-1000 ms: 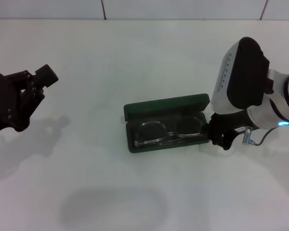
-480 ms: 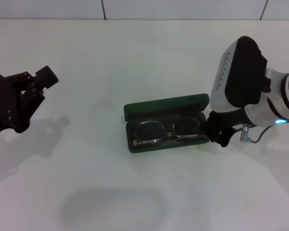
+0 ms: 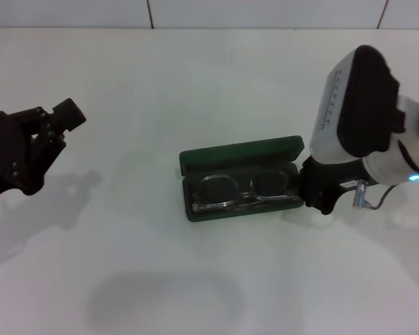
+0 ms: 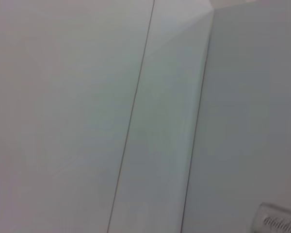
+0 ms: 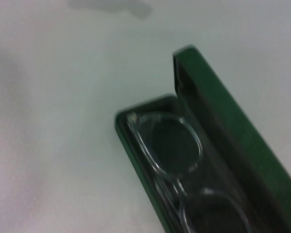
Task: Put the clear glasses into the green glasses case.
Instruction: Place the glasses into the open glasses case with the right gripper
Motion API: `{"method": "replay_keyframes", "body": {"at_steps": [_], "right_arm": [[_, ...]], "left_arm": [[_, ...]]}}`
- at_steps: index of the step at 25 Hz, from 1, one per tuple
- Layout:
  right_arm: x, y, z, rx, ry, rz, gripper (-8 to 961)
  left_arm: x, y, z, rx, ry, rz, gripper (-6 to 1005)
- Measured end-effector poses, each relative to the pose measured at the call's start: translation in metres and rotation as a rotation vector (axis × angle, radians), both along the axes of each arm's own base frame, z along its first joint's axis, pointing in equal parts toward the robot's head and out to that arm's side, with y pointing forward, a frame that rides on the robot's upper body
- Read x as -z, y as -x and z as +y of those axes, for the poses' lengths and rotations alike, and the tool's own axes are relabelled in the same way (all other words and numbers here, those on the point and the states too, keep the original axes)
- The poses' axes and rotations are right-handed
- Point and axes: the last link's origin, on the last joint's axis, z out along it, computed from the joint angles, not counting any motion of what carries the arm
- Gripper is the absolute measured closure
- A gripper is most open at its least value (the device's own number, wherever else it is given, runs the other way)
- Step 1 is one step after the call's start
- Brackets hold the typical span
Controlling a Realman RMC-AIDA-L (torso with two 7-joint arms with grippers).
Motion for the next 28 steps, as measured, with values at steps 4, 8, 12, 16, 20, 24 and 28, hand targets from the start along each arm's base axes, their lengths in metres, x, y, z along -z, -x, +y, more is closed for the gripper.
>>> {"method": "replay_keyframes", "body": {"at_steps": [4, 8, 12, 16, 20, 24, 28], "right_arm": [[-0.009, 0.013, -0.014, -0.012, 0.026, 0.003, 906], [-0.005, 0.016, -0.016, 0.007, 0.077, -0.002, 906], [0.004, 0.010, -0.009, 0.034, 0.098, -0.018, 906], [0.011, 0.002, -0.001, 0.055, 0.089, -0.021, 905], [0.013, -0.001, 0.003, 0.062, 0.082, -0.022, 905], [0.016, -0.004, 0.008, 0.069, 0.075, -0.026, 904], [0.018, -0.007, 0.012, 0.074, 0.067, -0.027, 904]], "left_arm": [[0.000, -0.001, 0.000, 0.005, 0.001, -0.003, 960], [0.003, -0.005, 0.000, 0.017, 0.005, -0.014, 960], [0.005, -0.005, -0.001, 0.021, 0.008, -0.019, 960], [0.004, -0.005, -0.003, 0.023, 0.010, -0.022, 960], [0.004, -0.005, -0.004, 0.022, 0.010, -0.022, 960], [0.004, -0.005, -0.004, 0.022, 0.010, -0.023, 959], [0.004, -0.005, -0.004, 0.022, 0.011, -0.023, 959]]}}
